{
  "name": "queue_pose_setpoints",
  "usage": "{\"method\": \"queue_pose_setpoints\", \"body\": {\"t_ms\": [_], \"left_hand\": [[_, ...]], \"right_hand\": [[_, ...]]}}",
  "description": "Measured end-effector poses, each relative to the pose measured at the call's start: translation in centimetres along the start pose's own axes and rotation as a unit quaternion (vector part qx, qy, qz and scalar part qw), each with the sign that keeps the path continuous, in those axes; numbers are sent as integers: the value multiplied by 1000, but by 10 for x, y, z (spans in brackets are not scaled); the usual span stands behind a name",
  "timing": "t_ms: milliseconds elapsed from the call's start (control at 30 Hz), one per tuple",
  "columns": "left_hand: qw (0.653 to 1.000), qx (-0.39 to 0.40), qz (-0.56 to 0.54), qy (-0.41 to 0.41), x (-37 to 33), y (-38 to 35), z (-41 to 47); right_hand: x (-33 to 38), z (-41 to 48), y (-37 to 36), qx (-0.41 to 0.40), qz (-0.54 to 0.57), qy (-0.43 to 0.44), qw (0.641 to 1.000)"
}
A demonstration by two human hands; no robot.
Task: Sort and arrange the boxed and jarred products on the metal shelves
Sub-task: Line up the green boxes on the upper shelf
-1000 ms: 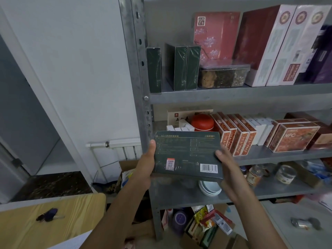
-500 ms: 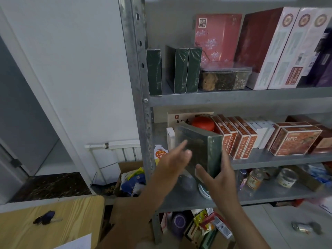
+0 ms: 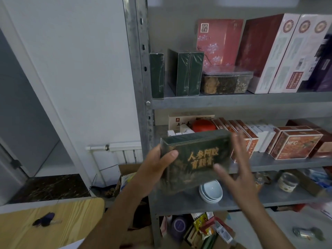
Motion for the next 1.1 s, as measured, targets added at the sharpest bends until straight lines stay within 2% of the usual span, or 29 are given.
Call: {"method": "queue_pose_setpoints", "body": {"t_ms": [67, 200, 267, 367, 467, 500, 567, 633, 767, 833, 867, 933, 967, 1000, 1100], "left_hand": [[999, 43, -19, 8, -5, 6, 1], [991, 123, -52, 2, -21, 3, 9], [988, 131, -81, 16, -26, 1, 17], [988, 72, -125, 61, -29, 6, 31], [990, 36, -134, 11, -50, 11, 40], [995, 14, -100, -24, -61, 14, 41], [993, -66, 38, -92, -84, 26, 42], [962, -149, 171, -151, -107, 38, 43], [923, -181, 263, -216, -145, 42, 52], [871, -213, 369, -244, -168, 40, 58], [821, -247, 445, -258, -181, 39, 61], [698, -314, 581, -277, -201, 39, 67], [651, -334, 624, -274, -207, 40, 70], [621, -346, 652, -263, -210, 43, 74], [575, -356, 697, -240, -210, 49, 81]], "right_hand": [[-9, 15, 27, -25, 64, -39, 997], [7, 31, 27, 114, 144, -6, 983], [15, 34, 25, 136, 196, -17, 971], [29, 43, 36, 61, 238, -7, 969], [39, 44, 45, -15, 238, 12, 971], [42, 43, 49, -46, 234, 17, 971], [48, 37, 60, -124, 208, 42, 969], [61, 30, 71, -214, 144, 88, 962], [85, 19, 75, -358, 64, 189, 912], [91, 25, 72, -392, 76, 208, 893], [94, 31, 68, -400, 85, 211, 888], [102, 45, 58, -400, 95, 221, 884], [107, 52, 52, -396, 95, 229, 884], [113, 59, 46, -392, 94, 238, 884], [131, 78, 29, -381, 93, 276, 877]]}}
Point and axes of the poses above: each hand's wrist, its own z-axis towards the middle knuckle, its own y-axis out of the back of the hand, x = y × z, the point moved 10 cm from there along z, towards the middle knuckle, and after that the axes turned 7 degrees about y, right-handed, at the moved point
